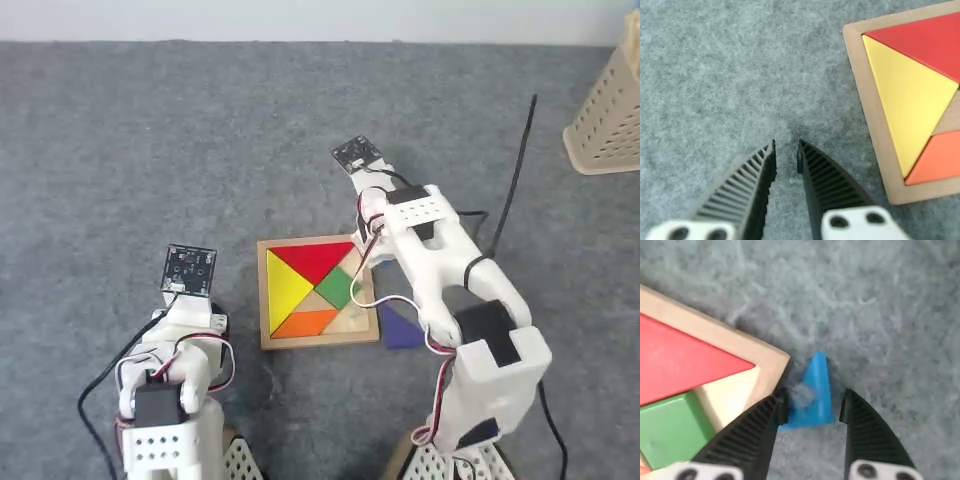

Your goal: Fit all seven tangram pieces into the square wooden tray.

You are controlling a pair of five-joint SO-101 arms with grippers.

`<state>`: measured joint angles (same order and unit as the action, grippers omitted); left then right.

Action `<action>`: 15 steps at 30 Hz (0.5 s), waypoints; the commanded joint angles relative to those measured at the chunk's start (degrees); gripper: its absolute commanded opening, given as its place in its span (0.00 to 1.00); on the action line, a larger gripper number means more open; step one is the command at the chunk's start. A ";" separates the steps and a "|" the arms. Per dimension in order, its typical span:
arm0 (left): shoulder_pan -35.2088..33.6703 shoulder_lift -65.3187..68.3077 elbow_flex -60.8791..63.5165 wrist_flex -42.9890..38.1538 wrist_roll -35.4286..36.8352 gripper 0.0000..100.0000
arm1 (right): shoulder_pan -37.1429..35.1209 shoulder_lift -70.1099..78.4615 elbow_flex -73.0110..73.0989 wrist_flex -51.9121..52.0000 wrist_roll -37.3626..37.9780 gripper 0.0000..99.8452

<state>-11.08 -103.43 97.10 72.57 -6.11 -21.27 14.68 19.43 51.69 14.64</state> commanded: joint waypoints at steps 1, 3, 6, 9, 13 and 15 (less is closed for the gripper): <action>0.18 -1.32 -0.48 0.00 0.44 0.07 | -0.57 -0.84 -2.46 1.27 -0.44 0.13; 0.18 -1.32 -0.48 0.00 0.44 0.07 | -0.31 -0.84 -2.46 1.27 -0.44 0.06; 0.18 -1.32 -0.48 0.00 0.44 0.07 | 0.84 -1.19 -2.55 1.27 -0.44 0.01; 0.18 -1.32 -0.48 0.00 0.44 0.07 | 2.15 -4.18 -2.11 2.15 -0.53 0.00; 0.18 -1.32 -0.48 0.00 0.44 0.07 | 1.98 -11.38 -1.85 7.43 -0.62 0.01; 0.18 -1.32 -0.48 0.00 0.44 0.07 | 1.01 -15.52 0.35 7.69 -0.62 0.01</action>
<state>-11.08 -103.43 97.10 72.57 -6.11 -19.96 7.82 19.52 57.85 14.73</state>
